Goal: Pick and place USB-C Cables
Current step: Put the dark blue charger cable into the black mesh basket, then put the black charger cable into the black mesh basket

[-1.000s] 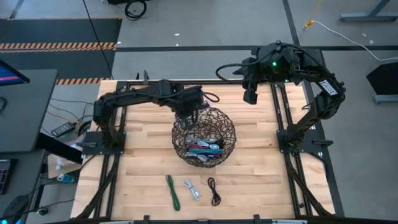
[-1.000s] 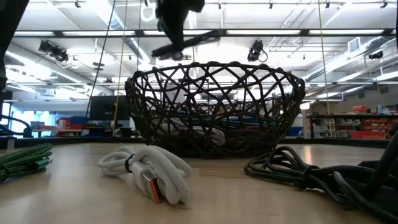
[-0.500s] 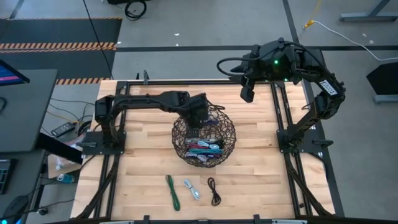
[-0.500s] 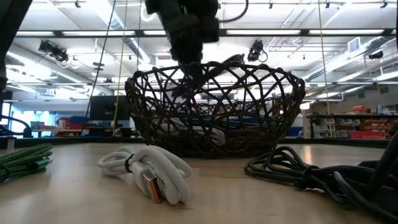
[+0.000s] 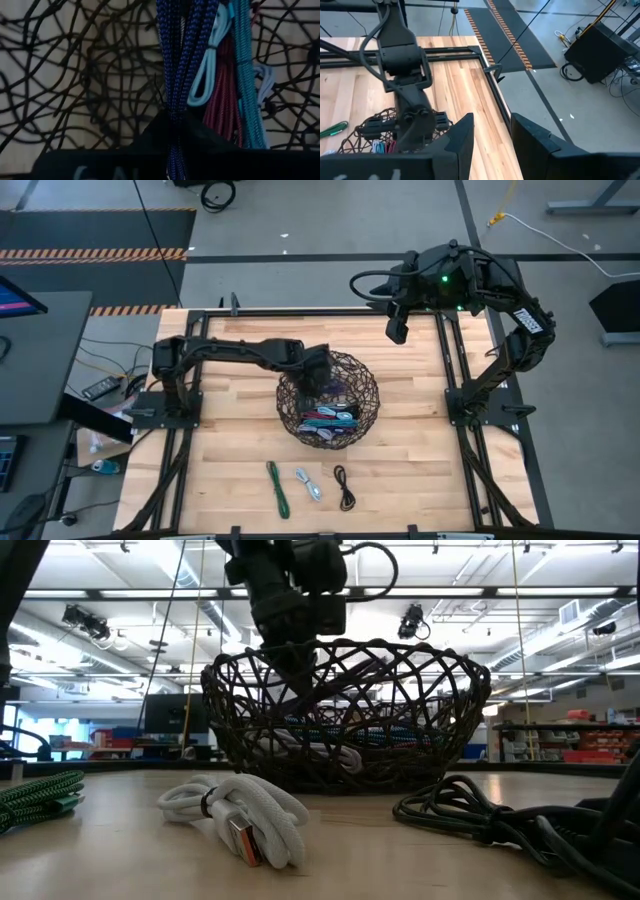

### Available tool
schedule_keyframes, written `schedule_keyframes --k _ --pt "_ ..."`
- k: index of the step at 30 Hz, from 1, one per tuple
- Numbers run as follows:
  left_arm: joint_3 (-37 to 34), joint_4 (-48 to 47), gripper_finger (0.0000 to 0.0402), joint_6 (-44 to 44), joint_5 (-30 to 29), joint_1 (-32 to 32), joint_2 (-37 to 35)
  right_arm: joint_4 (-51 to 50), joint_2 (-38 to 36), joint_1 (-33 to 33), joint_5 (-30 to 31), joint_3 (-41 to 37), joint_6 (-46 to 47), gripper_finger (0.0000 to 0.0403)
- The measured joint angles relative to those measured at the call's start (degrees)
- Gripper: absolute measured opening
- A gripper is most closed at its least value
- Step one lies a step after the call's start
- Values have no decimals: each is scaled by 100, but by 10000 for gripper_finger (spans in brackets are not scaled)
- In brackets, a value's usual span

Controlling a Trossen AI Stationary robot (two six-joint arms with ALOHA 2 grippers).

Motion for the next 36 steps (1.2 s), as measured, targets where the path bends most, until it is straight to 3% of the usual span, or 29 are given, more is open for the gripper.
schedule_keyframes --k 9,15,20,30,36 --pt "-2 179 35 -341 9 -116 0 -3 0 0 -1 0 -33 135" --pt "-2 190 126 -369 4 -124 0 -5 0 0 -1 0 -33 135" --pt "-2 252 168 -713 -7 -118 0 -12 0 0 -1 0 -79 135" --pt "-2 719 174 -1964 -46 -92 -2 -4 0 0 -1 0 -250 135" --pt "119 713 173 -2120 -86 -46 -58 308 0 0 -53 0 -573 135"
